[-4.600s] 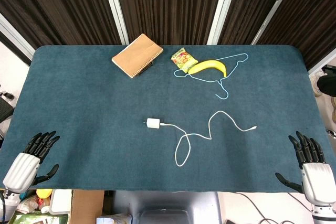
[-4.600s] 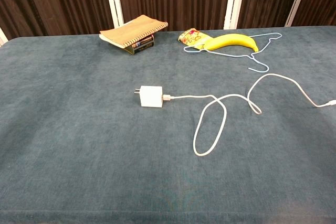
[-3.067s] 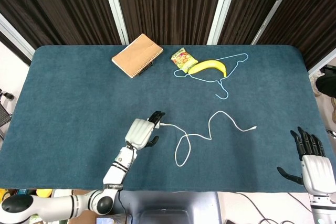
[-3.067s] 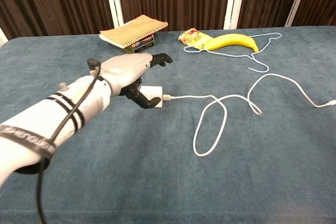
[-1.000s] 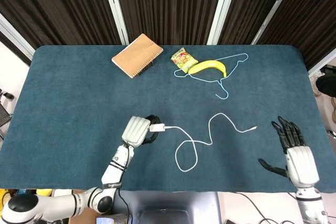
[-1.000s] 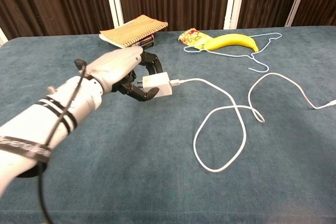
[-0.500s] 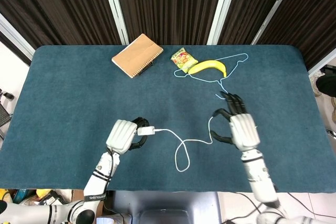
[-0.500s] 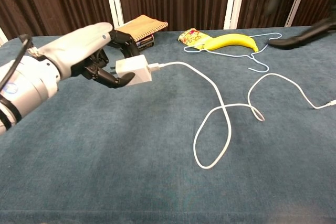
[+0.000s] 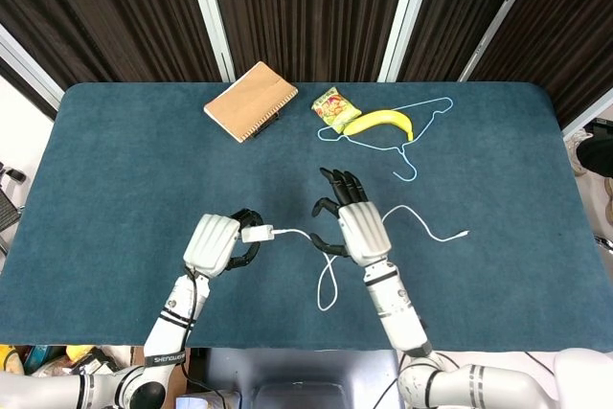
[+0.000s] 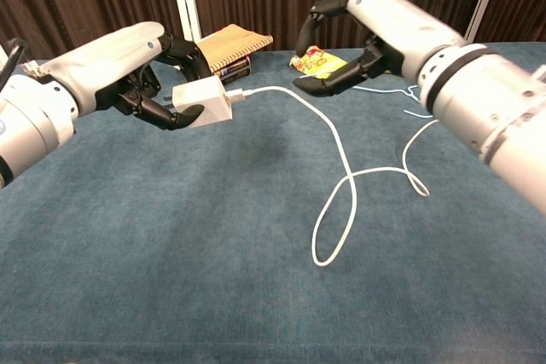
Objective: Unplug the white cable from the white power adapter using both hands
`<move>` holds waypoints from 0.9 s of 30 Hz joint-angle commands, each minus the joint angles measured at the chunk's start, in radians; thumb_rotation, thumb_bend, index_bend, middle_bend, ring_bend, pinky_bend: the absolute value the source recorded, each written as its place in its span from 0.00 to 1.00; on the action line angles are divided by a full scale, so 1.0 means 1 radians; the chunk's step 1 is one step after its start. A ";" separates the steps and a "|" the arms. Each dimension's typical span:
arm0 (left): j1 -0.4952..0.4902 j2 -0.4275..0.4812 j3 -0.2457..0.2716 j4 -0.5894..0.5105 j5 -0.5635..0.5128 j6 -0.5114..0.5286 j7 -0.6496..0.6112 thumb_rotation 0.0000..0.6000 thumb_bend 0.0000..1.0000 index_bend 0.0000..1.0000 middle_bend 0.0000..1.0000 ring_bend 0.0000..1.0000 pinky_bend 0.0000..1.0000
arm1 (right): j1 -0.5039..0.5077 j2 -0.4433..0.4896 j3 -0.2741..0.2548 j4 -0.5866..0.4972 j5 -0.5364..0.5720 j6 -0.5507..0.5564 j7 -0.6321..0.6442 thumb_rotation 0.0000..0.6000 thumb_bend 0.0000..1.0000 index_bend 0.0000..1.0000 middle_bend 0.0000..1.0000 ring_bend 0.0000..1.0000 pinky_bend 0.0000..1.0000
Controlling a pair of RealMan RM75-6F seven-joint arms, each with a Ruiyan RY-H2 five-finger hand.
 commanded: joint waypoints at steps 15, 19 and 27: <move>-0.004 0.008 0.001 -0.013 0.007 0.002 0.002 1.00 0.64 0.71 0.80 1.00 1.00 | 0.135 -0.187 0.041 0.105 0.094 -0.005 -0.117 1.00 0.40 0.64 0.16 0.00 0.00; -0.002 0.016 0.001 -0.015 0.011 0.002 -0.007 1.00 0.64 0.71 0.80 1.00 1.00 | 0.142 -0.194 0.039 0.119 0.099 0.003 -0.117 1.00 0.41 0.65 0.17 0.00 0.00; -0.001 0.021 0.007 -0.015 0.019 0.001 -0.012 1.00 0.65 0.71 0.80 1.00 1.00 | 0.155 -0.198 0.036 0.134 0.110 0.006 -0.113 1.00 0.44 0.67 0.18 0.00 0.00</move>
